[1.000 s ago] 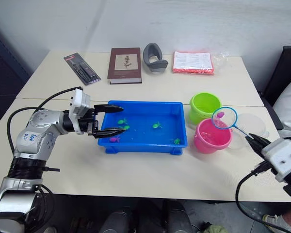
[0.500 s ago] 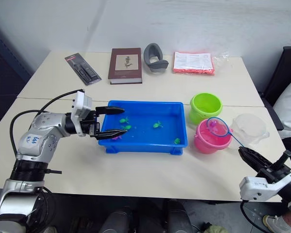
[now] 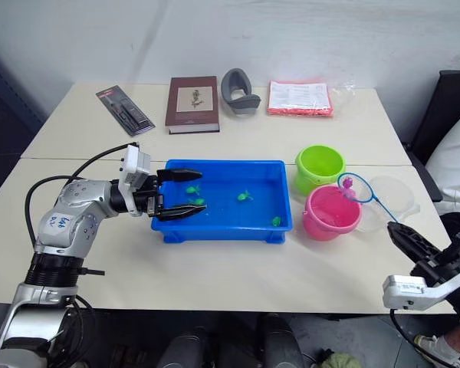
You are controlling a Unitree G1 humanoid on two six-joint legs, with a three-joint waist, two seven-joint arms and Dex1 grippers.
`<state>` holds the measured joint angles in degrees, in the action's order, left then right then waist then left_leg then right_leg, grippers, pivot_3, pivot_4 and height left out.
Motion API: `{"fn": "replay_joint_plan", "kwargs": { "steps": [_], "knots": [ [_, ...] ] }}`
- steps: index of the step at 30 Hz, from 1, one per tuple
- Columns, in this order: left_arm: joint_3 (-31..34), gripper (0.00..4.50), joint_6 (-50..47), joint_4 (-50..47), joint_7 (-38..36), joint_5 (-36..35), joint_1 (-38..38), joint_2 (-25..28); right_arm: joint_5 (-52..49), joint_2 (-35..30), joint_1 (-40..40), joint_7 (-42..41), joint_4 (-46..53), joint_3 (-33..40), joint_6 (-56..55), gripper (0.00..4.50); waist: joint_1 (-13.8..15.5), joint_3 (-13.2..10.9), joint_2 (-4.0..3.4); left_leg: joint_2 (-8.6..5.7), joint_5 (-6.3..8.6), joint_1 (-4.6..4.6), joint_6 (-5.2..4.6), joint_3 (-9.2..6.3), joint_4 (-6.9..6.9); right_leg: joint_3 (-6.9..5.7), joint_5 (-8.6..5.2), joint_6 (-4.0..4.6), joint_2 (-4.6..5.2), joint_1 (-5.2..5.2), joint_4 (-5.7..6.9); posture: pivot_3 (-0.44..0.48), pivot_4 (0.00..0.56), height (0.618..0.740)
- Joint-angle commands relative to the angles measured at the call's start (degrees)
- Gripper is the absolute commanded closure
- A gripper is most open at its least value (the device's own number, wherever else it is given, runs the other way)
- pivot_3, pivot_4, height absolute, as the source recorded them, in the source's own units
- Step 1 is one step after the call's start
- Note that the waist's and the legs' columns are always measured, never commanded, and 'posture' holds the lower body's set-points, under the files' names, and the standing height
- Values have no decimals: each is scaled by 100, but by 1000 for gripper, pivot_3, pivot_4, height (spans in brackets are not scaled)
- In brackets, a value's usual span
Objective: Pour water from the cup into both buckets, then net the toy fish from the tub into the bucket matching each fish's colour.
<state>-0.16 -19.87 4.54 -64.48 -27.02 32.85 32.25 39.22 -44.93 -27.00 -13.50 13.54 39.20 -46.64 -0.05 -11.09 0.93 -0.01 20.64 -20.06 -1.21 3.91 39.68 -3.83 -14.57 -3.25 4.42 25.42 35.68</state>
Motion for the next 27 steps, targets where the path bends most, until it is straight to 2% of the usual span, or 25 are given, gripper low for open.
{"fn": "replay_joint_plan", "kwargs": {
  "steps": [1,3,11,14,18,20,22,25,27],
  "knots": [
    [42,11,53,-230,20,-13,-31,1,-163,44,-119,24,223,38,88,4500,0,0,-1,1,0,0,0,0,0,0,0,0,-1,0,0,0,150,740],
    [73,11,37,-241,42,-26,-45,15,-145,67,-60,113,191,179,270,4500,-1,0,-1,-1,0,0,-1,1,1,3,0,0,1,0,1,0,150,740],
    [96,11,34,-273,30,-37,-90,63,-782,82,33,22,299,-70,437,4500,-2,1,2,-3,-2,3,-5,2,6,11,4,-6,1,-4,3,0,150,740],
    [179,11,38,-282,-28,-64,-144,171,-2463,-5,119,-661,454,-547,1122,4500,-19,1,2,-3,-2,3,-6,2,6,10,4,-6,1,-5,2,0,150,740],
    [489,11,120,-242,-122,-119,-418,504,-5983,-517,125,-2284,1461,-1343,3187,4500,-44,1,2,4,-2,20,-7,7,5,12,0,0,2,-7,17,0,150,740],
    [700,11,147,-257,-267,-197,-662,716,-6603,-779,189,-2710,1646,-1345,3749,4500,-30,0,1,9,-1,32,-8,3,5,8,-1,3,1,-19,16,0,150,740],
    [896,11,207,-319,-374,-212,-954,938,-7042,-960,606,-2834,1585,-1302,4215,4500,-13,-1,4,15,14,69,-31,1,-8,2,-4,7,1,-58,3,0,150,740],
    [1281,11,608,-258,-358,-152,-1279,1098,-7468,-1194,1334,-3173,1511,-1640,4826,4500,-3,-1,4,19,39,90,-50,-2,-7,-4,-4,7,6,-85,-12,0,150,740],
    [1411,11,722,-153,-345,-50,-1411,1245,-7566,-1263,1888,-3288,1519,-2121,5321,4500,41,-1,5,18,40,85,-49,-14,-7,-12,-4,8,10,-85,-17,0,150,740]
  ]
}}
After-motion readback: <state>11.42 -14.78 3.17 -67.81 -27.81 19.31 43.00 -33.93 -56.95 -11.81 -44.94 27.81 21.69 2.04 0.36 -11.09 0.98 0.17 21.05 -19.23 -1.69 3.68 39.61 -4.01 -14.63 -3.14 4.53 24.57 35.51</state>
